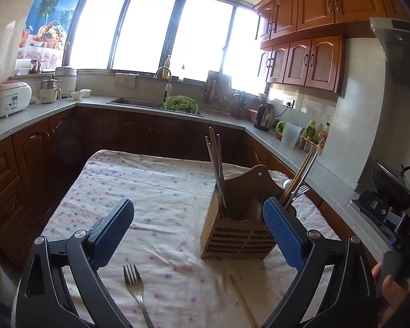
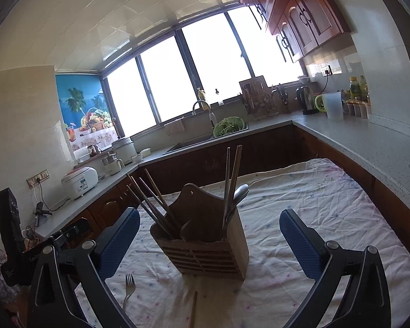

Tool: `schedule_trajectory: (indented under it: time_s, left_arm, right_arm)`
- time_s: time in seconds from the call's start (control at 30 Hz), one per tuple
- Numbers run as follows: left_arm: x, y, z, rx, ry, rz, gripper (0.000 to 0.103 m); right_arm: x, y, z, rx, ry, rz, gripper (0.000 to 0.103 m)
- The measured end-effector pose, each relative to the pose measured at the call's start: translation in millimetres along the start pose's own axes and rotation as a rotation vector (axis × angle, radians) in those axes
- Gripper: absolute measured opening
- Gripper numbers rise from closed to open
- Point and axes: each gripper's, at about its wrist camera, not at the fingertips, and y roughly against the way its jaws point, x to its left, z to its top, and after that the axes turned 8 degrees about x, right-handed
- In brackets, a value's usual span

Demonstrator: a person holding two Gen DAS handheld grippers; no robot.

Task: Organize utensils
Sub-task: 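Withdraw both open tools back from the wooden holder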

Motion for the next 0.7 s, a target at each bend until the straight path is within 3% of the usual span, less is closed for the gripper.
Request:
schedule_trajectory:
  time_s: [0.4, 0.7]
  left_arm:
    - [-14.1, 42.6, -21.4, -0.011, -0.049, 0.082, 0.103]
    - [-27.8, 78.8, -19.0, -0.065, -0.094, 0.133, 0.103]
  right_arm:
    - [18.9, 42.9, -31.7, -0.011, 0.076, -0.008, 0.103]
    - [53.2, 91.2, -10.9, -0.127, 0.221, -0.029, 0.103]
